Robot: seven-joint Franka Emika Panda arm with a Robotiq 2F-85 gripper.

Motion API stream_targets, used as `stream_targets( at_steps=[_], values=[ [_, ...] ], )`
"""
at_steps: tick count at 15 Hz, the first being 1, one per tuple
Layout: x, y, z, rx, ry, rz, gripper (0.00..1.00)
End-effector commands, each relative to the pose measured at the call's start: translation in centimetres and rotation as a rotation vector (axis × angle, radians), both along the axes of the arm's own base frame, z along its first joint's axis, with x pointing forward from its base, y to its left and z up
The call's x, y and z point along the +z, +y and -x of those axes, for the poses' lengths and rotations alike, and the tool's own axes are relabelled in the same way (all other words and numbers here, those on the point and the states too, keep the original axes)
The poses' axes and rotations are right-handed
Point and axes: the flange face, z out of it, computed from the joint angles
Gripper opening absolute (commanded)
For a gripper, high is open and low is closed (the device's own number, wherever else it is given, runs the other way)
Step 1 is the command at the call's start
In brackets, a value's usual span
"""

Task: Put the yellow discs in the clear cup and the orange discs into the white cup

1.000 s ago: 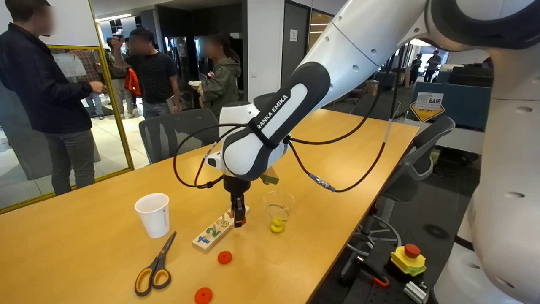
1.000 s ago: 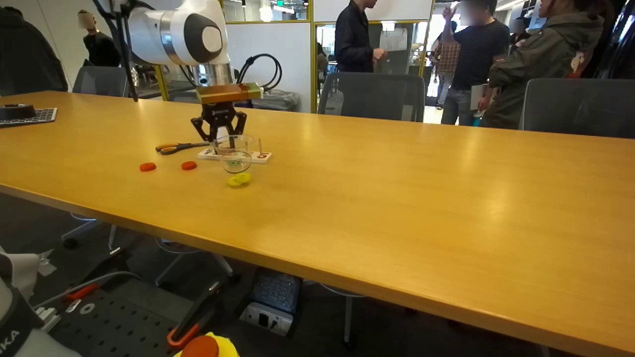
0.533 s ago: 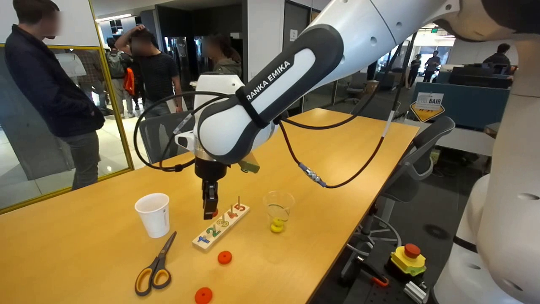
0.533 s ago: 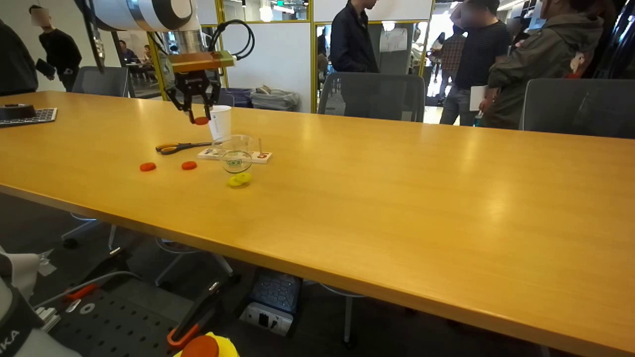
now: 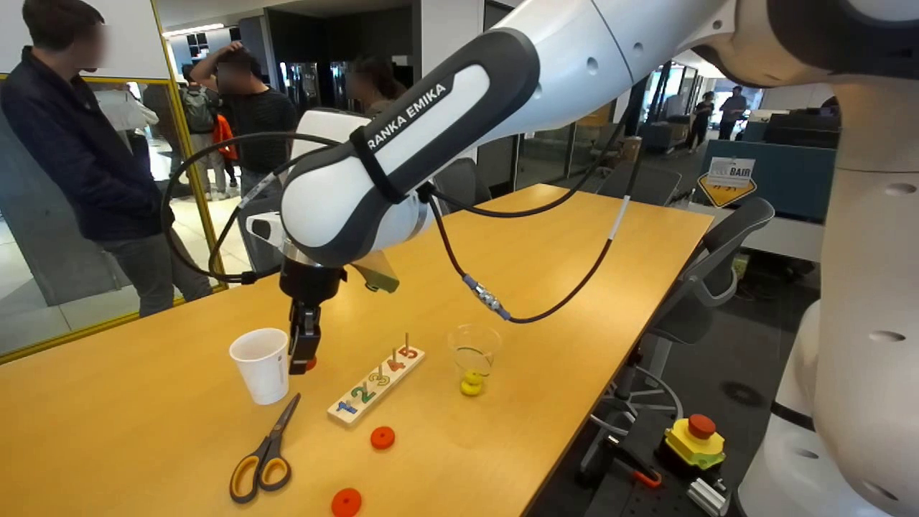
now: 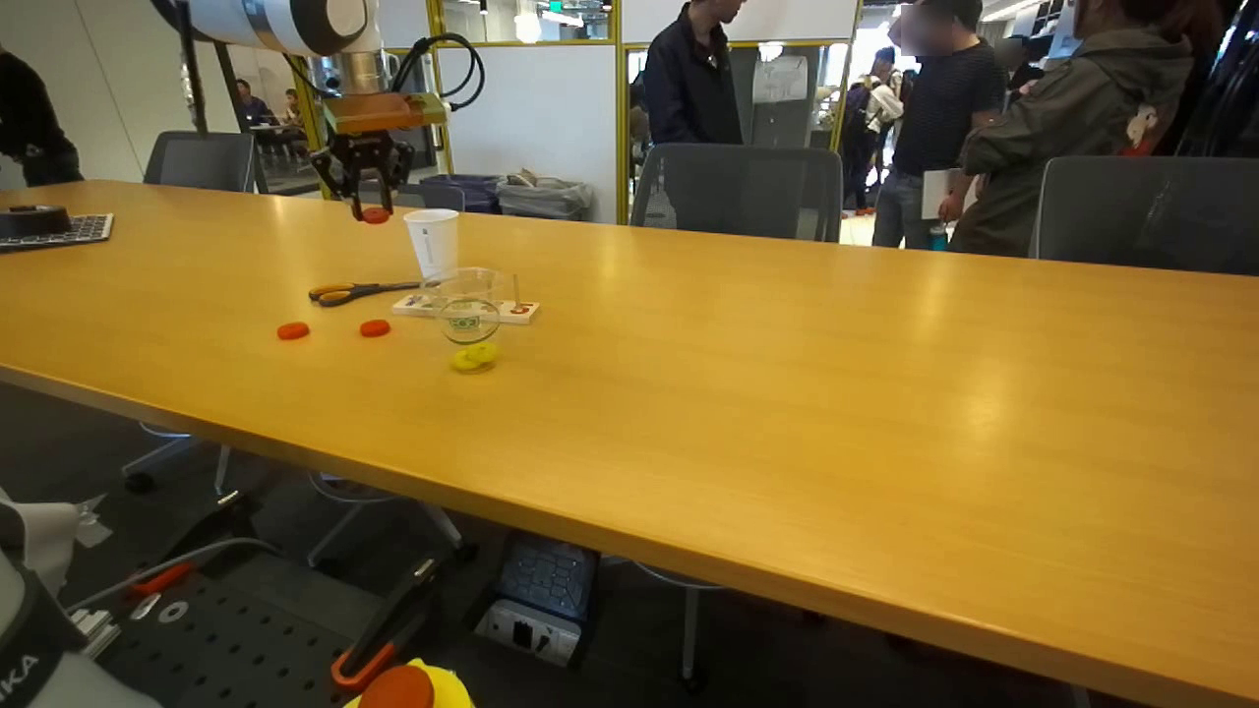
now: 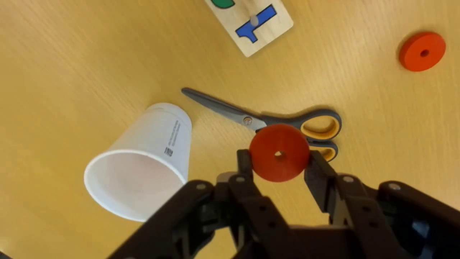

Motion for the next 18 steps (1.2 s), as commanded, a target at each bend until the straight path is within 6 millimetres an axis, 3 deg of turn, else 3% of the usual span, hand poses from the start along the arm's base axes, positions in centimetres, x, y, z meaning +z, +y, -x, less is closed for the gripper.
stream_targets(
  at_steps=[1,9,16,17,18],
  values=[
    [0.2,1.5,-4.0,0.046,-0.017,-0.054,0.23],
    [-0.8,2.3,-10.4,0.083,-0.017,-0.077,0.23],
    [-0.7,1.6,-13.7,0.088,0.011,-0.069,0.23],
    [-1.0,1.4,-14.0,0.083,0.025,-0.059,0.39],
    [-1.2,1.1,-14.1,0.077,0.035,-0.049,0.67]
  ],
)
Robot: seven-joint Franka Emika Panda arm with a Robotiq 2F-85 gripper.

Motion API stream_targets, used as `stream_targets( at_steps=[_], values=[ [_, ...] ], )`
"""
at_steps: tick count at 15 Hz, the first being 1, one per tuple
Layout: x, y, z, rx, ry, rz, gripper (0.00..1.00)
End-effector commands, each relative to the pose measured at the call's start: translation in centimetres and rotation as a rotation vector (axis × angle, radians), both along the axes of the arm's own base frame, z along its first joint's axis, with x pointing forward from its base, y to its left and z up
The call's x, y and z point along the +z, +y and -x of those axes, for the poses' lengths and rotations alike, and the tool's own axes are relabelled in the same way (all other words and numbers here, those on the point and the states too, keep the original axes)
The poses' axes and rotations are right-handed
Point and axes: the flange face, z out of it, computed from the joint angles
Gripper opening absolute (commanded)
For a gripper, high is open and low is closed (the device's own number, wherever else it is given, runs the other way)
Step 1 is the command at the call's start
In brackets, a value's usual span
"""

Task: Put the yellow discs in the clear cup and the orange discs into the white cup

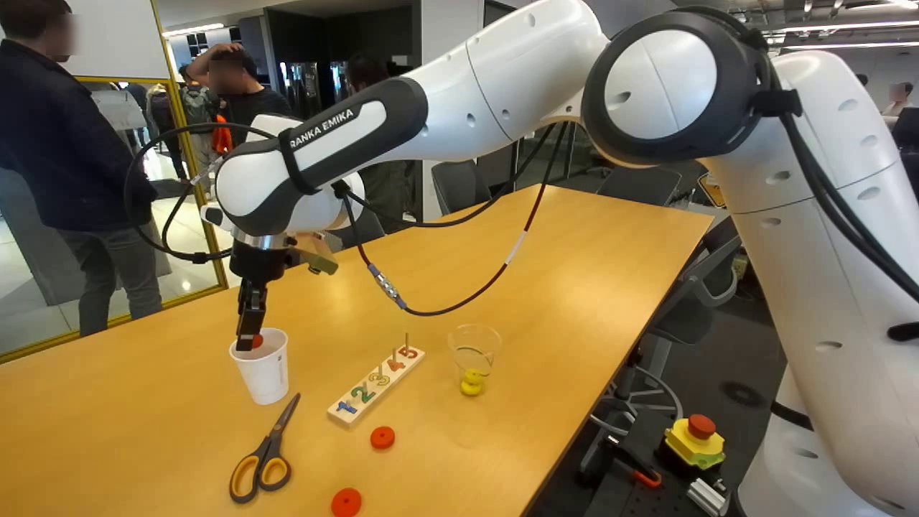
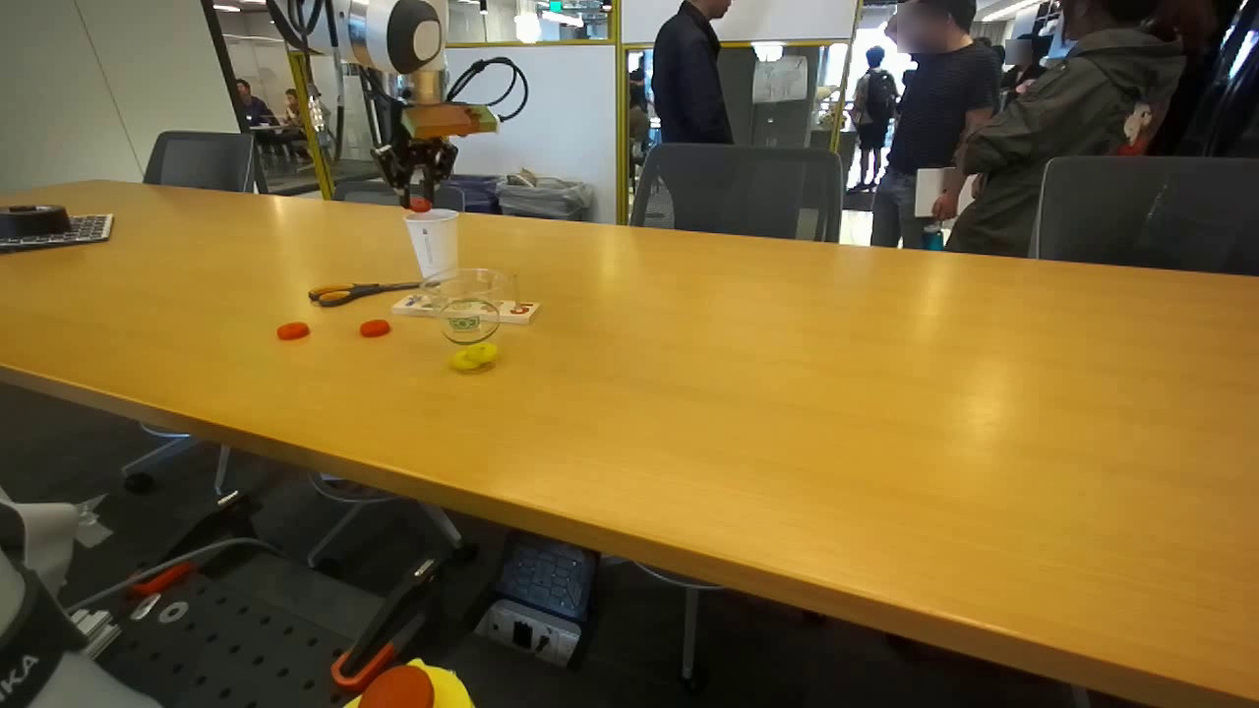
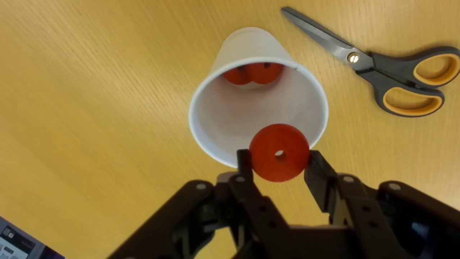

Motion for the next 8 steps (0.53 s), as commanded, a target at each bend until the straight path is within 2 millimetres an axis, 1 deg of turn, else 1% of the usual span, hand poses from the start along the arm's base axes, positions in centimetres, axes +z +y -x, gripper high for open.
stream_targets(
  at_steps=[1,3,5,6,8],
  values=[
    [-0.3,-0.6,-1.7,0.005,0.022,0.026,0.68],
    [-0.4,-1.2,-2.1,-0.005,0.028,0.034,0.81],
    [0.1,-1.8,-2.3,-0.018,0.027,0.036,0.97],
    [0.7,-2.2,-2.3,-0.044,0.020,0.041,1.00],
    [1.9,-3.2,-1.8,-0.115,0.002,0.048,1.00]
  ],
)
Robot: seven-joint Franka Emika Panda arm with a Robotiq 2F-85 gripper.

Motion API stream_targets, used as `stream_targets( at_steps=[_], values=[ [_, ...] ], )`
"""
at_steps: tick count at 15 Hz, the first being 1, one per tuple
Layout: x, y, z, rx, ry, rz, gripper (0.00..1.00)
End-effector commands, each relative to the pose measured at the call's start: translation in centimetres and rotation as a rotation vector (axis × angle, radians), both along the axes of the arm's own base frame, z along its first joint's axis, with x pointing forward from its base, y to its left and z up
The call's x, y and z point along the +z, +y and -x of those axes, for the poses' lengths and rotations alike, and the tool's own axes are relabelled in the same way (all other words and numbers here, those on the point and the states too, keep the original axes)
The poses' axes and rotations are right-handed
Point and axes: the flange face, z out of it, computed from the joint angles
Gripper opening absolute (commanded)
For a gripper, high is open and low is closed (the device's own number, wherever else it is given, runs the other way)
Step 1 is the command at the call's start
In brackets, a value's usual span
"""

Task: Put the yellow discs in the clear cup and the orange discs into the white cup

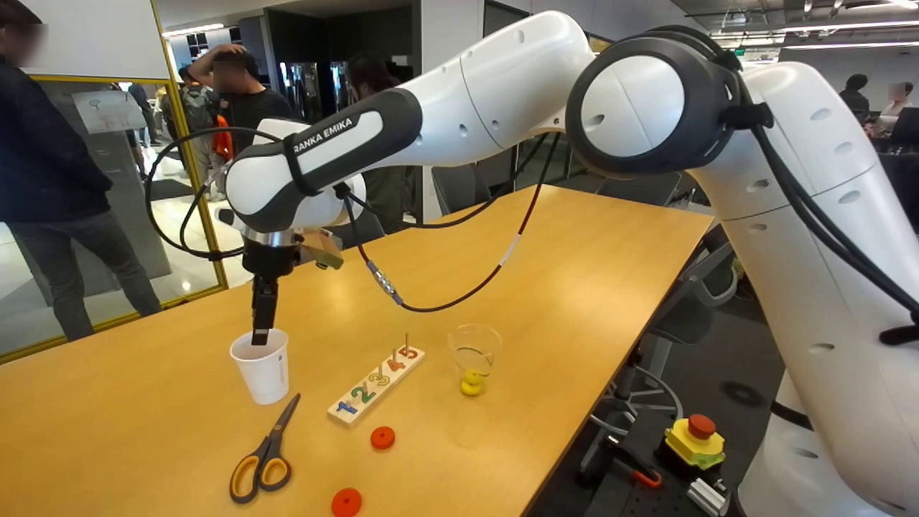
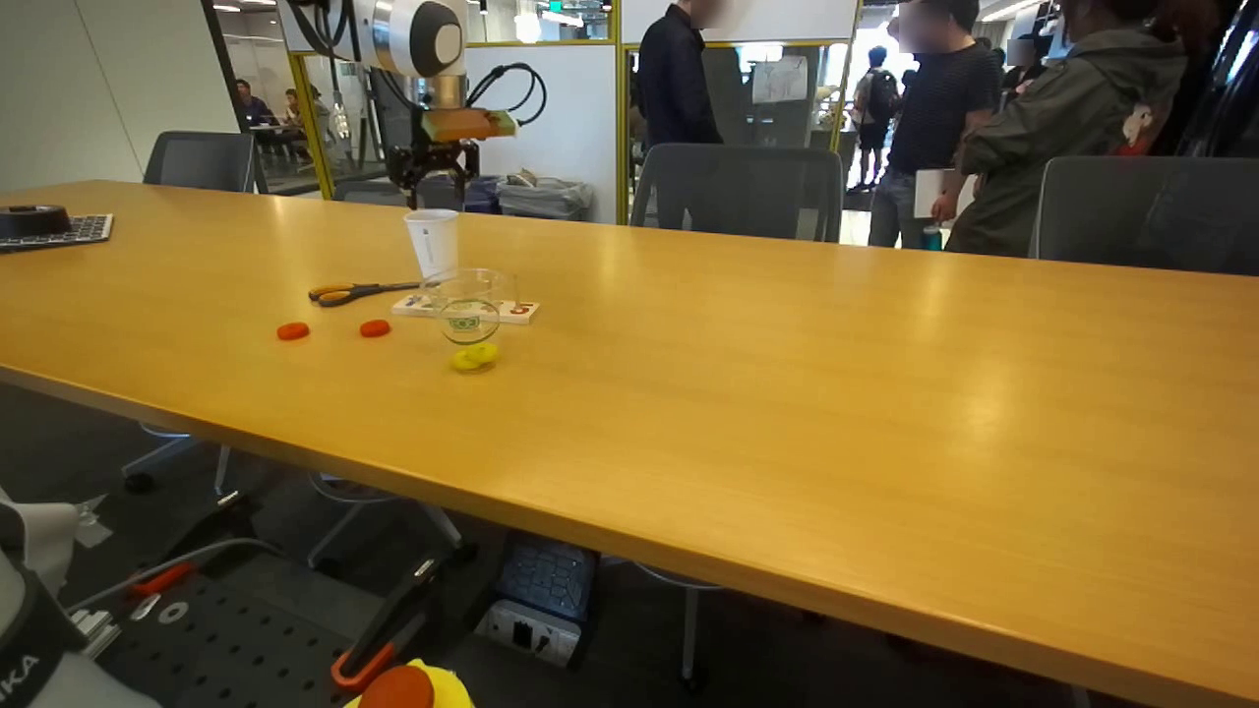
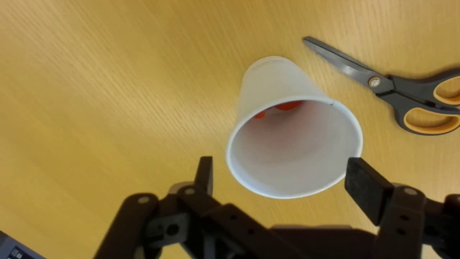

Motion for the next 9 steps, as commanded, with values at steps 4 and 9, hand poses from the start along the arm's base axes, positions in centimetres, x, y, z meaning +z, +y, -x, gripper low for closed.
stream_targets(
  at_steps=[4,9],
  values=[
    [3.1,-4.0,1.2,-0.241,-0.020,0.066,1.00],
    [2.3,-8.0,3.4,-0.481,-0.011,0.165,1.00]
  ],
)
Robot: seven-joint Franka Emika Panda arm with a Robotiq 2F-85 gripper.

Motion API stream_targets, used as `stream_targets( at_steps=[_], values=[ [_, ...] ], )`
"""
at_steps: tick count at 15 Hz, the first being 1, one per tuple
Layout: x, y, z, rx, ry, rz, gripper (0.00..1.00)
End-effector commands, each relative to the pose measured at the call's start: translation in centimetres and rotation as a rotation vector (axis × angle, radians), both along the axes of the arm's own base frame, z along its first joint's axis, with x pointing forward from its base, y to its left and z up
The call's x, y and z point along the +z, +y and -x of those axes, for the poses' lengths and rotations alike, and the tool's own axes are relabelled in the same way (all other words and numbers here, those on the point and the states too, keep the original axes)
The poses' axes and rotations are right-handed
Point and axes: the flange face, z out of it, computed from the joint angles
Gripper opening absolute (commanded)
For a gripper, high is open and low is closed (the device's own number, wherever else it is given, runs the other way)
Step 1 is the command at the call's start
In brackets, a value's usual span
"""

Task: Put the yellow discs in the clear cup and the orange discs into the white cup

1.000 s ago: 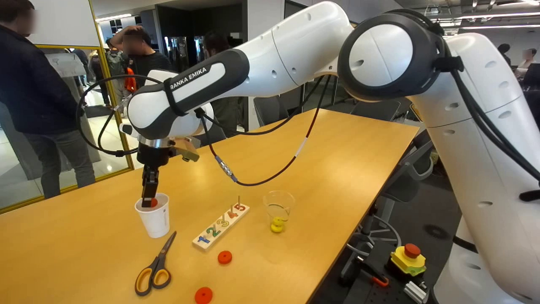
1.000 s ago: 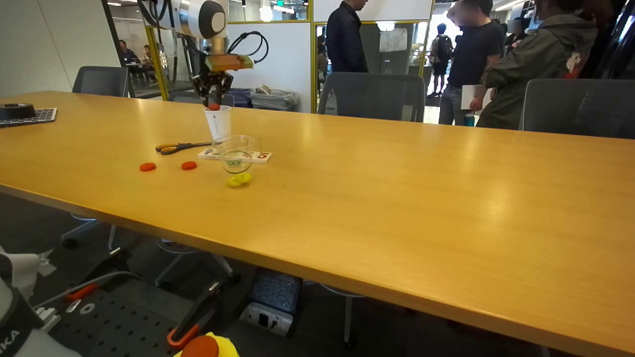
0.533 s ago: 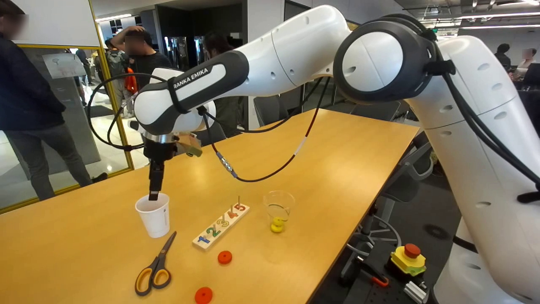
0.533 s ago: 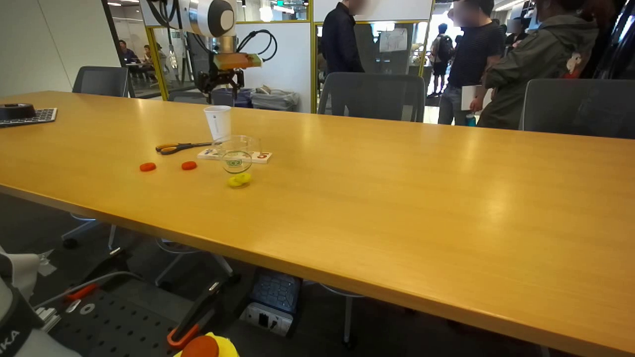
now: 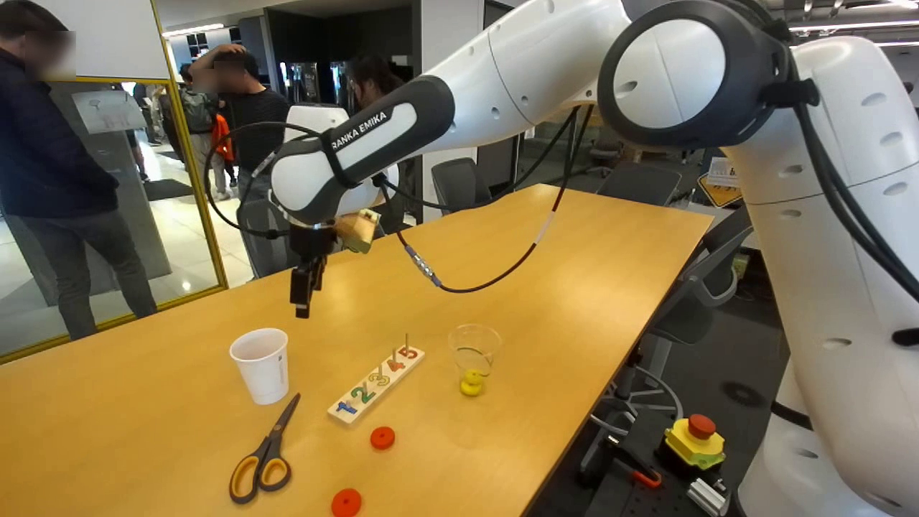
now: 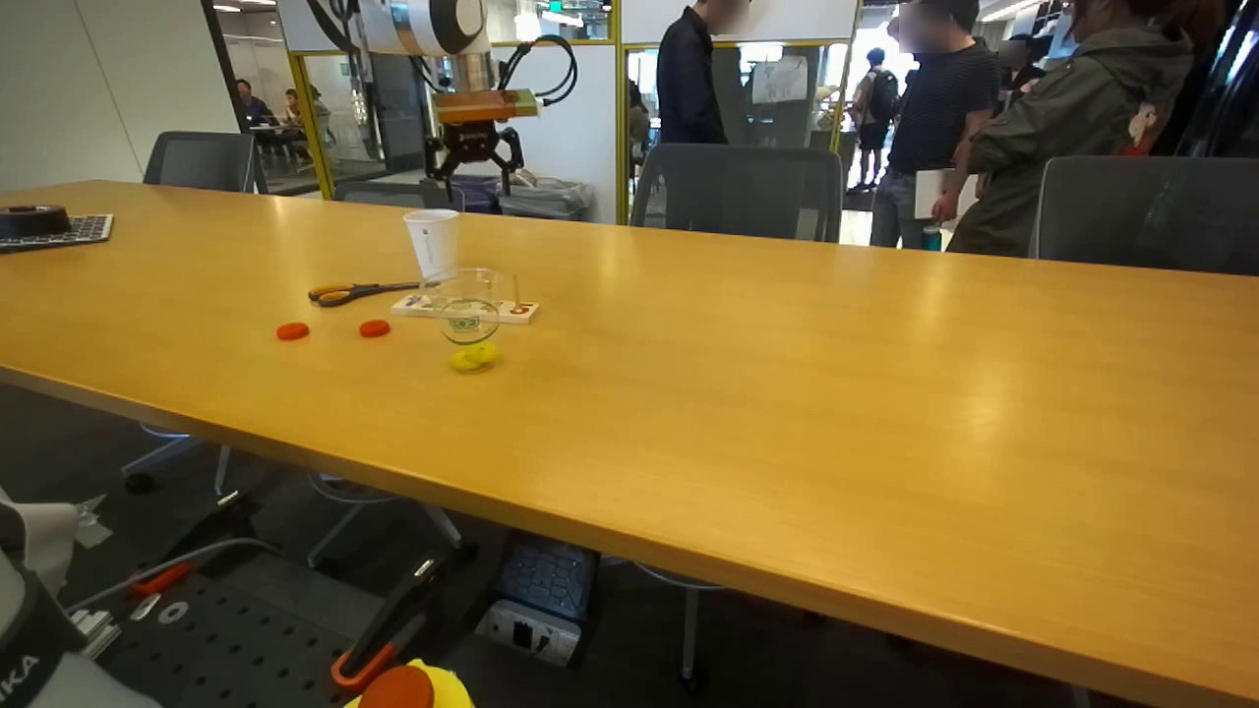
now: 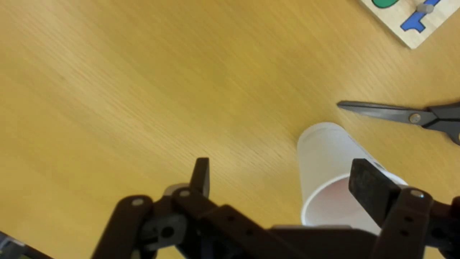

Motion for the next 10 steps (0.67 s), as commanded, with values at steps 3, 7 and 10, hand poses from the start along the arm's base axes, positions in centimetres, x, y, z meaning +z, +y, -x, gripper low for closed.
stream_targets(
  at_steps=[3,7,10],
  values=[
    [-0.8,-2.5,4.8,-0.192,0.027,0.096,1.00],
    [-1.5,-2.2,7.7,-0.271,0.081,0.118,1.00],
    [-1.8,-1.8,9.8,-0.290,0.117,0.119,1.00]
  ],
)
